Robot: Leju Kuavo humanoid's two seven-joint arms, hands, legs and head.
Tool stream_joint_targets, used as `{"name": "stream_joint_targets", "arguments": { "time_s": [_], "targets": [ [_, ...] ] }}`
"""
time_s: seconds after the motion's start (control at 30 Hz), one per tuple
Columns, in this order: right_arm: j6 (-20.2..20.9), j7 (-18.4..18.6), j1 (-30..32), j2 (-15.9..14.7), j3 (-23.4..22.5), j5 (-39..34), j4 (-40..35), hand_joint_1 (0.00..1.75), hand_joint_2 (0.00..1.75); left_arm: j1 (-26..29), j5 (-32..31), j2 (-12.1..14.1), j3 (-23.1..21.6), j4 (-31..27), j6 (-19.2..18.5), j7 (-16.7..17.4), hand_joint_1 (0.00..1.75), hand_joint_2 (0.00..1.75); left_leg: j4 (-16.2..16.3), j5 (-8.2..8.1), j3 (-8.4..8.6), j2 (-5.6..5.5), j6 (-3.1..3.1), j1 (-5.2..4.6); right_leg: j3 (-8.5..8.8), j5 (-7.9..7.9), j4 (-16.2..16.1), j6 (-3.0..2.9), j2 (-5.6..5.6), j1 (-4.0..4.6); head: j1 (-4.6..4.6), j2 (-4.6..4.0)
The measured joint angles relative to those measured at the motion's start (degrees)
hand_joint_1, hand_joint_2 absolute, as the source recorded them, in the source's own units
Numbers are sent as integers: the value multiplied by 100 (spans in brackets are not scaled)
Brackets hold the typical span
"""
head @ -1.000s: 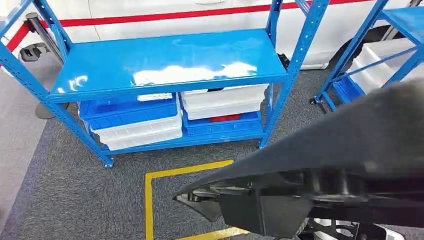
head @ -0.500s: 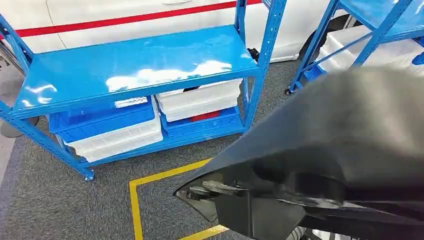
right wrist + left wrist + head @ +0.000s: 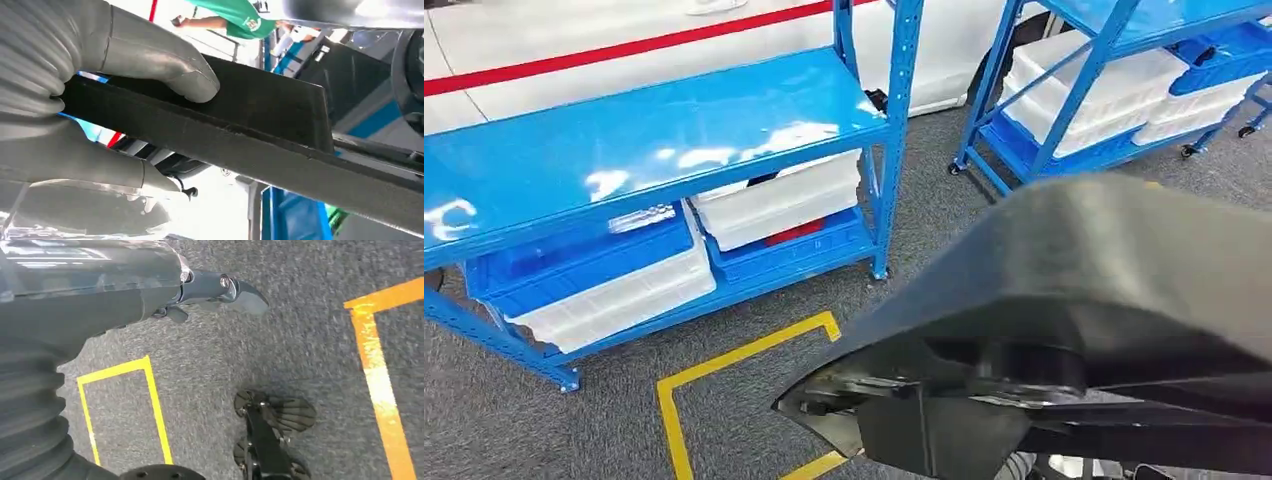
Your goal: Take the parts from the cabinet and place them on the table.
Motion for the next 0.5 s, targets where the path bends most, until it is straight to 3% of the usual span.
{"name": "stream_joint_targets", "arguments": {
  "time_s": [0.03,0.07,0.13,0.17,0.2,0.23,0.27,0.3,0.37,0.4,0.43,0.5],
  "targets": [
    [-9,0,-19,0,-4,-15,50,175,175,-12,-11,4,2,0,4,0,0,175,-19,8,18,56,-27,3,-17,8,-1,-31,55,15,0,0],
    [-7,28,-53,0,-4,-54,111,175,175,-29,-48,9,2,0,2,-4,0,175,-17,-6,33,103,-66,9,-15,39,-43,-82,115,-22,0,0],
    [44,101,-140,2,-22,-96,243,175,175,-32,-144,35,13,-4,-28,-54,0,175,369,-320,-127,-271,-99,51,-14,84,-76,-176,189,-47,-2,0],
    [90,63,-208,7,-26,-83,390,175,175,-23,-164,61,18,-4,-24,-81,0,175,831,-574,-331,-371,-106,55,-32,96,-75,-197,248,-40,0,0],
    [133,48,-253,9,-46,-81,562,175,175,-19,-179,91,26,-4,-22,-102,0,175,1340,-802,-571,-428,-116,54,-52,104,-72,-209,318,-26,0,0],
    [175,48,-283,9,-70,-76,680,175,175,-16,-181,120,31,-4,-20,-114,0,175,1724,-926,-763,-448,-121,53,-67,112,-70,-219,379,-11,-2,0],
    [208,48,-318,9,-98,-79,800,175,175,-14,-184,149,37,-4,-20,-127,0,175,1885,-919,-854,-449,-117,53,-74,119,-67,-221,434,2,0,0],
    [230,48,-367,9,-136,-79,944,175,175,-16,-184,168,44,-4,-24,-147,0,175,1747,-764,-801,-455,-101,50,-72,124,-64,-216,500,7,0,0],
    [238,48,-478,39,-177,-63,1137,175,175,-25,-181,201,50,-4,-66,-186,0,175,789,-203,-361,-510,-45,51,-62,130,-42,-203,631,18,0,0],
    [234,46,-519,59,-186,-41,1191,175,175,-26,-181,212,52,-4,-90,-199,0,175,282,27,-130,-656,-6,51,-65,131,-31,-195,683,18,0,0],
    [205,37,-568,88,-190,-24,1255,175,175,-32,-177,247,57,-4,-101,-208,0,175,82,-40,-61,-933,30,54,-98,139,-12,-161,723,37,0,0],
    [162,39,-642,118,-190,20,1342,175,175,-32,-164,245,66,-4,-111,-212,0,175,46,-10,-80,-835,24,25,-162,177,-6,-82,827,-6,0,0]
  ]
}}
